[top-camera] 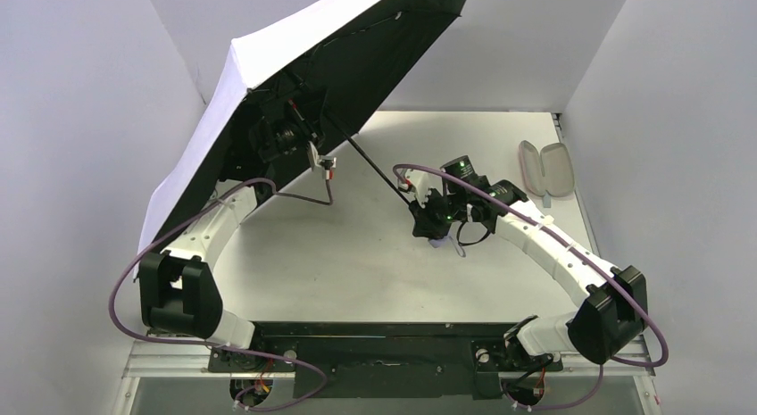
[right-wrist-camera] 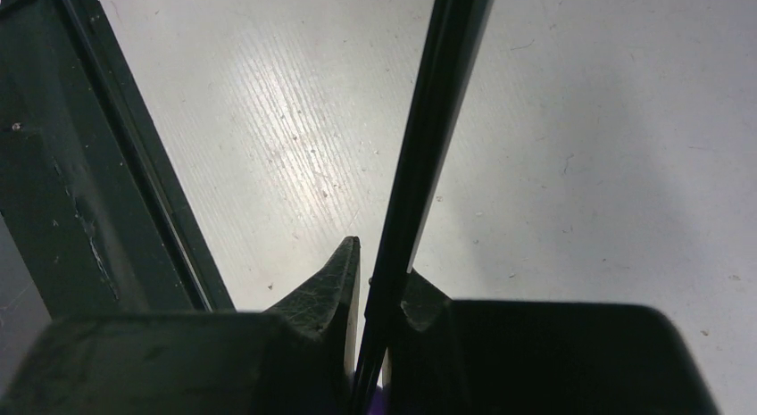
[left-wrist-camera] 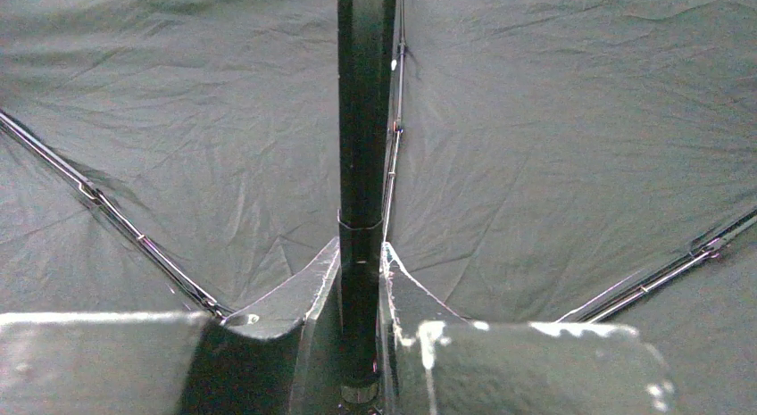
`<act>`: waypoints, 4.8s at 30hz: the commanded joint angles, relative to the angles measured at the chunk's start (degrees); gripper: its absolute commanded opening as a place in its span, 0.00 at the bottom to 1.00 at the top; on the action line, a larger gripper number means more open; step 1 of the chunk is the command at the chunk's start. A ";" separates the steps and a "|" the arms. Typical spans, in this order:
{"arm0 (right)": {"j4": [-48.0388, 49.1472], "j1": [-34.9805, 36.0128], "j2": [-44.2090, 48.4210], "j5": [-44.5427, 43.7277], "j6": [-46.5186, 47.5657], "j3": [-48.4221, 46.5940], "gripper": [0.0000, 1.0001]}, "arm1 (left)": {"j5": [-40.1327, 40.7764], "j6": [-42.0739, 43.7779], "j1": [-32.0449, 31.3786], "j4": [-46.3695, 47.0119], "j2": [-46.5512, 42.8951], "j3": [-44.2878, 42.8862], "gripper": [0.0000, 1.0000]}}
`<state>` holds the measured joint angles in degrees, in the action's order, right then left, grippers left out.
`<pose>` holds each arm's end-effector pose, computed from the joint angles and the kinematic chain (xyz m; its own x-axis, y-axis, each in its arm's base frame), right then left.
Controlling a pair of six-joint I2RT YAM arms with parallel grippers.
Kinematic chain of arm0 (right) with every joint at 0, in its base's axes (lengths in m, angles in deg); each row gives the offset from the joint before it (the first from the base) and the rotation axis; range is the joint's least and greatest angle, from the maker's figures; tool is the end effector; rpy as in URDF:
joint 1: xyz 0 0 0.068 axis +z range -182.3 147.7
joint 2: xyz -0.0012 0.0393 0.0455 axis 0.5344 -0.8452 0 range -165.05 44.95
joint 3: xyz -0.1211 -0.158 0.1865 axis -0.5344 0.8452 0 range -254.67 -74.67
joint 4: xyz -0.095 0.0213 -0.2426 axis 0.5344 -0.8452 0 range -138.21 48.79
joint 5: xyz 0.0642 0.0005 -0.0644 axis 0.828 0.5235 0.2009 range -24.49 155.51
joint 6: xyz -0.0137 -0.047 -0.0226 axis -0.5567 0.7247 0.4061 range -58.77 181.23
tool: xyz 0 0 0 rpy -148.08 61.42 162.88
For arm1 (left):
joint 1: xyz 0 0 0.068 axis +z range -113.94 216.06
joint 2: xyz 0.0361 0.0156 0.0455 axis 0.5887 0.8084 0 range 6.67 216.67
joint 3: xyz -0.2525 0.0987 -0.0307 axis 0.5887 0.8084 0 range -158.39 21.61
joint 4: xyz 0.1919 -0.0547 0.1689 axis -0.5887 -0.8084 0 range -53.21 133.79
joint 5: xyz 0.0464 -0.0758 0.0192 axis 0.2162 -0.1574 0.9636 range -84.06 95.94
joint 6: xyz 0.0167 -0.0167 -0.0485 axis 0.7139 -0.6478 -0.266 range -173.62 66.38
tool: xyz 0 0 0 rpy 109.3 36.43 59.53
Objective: Open the umbrella
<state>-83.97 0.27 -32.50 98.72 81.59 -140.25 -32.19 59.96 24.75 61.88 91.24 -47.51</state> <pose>0.2211 0.1643 0.2948 -0.3946 -0.5975 -0.6981 -0.9118 0.3483 0.2174 0.3379 -0.0902 0.3735 0.6776 0.5997 0.4256 -0.3451 -0.2518 0.9042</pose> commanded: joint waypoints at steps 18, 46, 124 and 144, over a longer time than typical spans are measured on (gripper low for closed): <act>-20.94 0.39 4.43 2.33 11.32 5.65 0.00 | 34.96 0.55 11.01 12.93 4.55 -12.98 0.00; -23.05 0.38 5.93 -0.31 14.71 8.07 0.00 | 44.28 1.60 13.98 10.51 11.65 -21.47 0.07; -13.88 0.89 -1.14 7.91 1.87 -4.29 0.00 | 16.70 -11.95 -10.25 -6.02 -24.96 22.50 0.34; -16.51 0.81 1.48 4.71 5.70 -0.05 0.00 | 28.90 -11.05 -3.69 7.91 -15.71 20.08 0.10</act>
<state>-97.31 0.69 -33.59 104.23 82.81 -142.57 -11.03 49.78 15.03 59.95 70.94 -23.43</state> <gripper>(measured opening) 0.025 0.143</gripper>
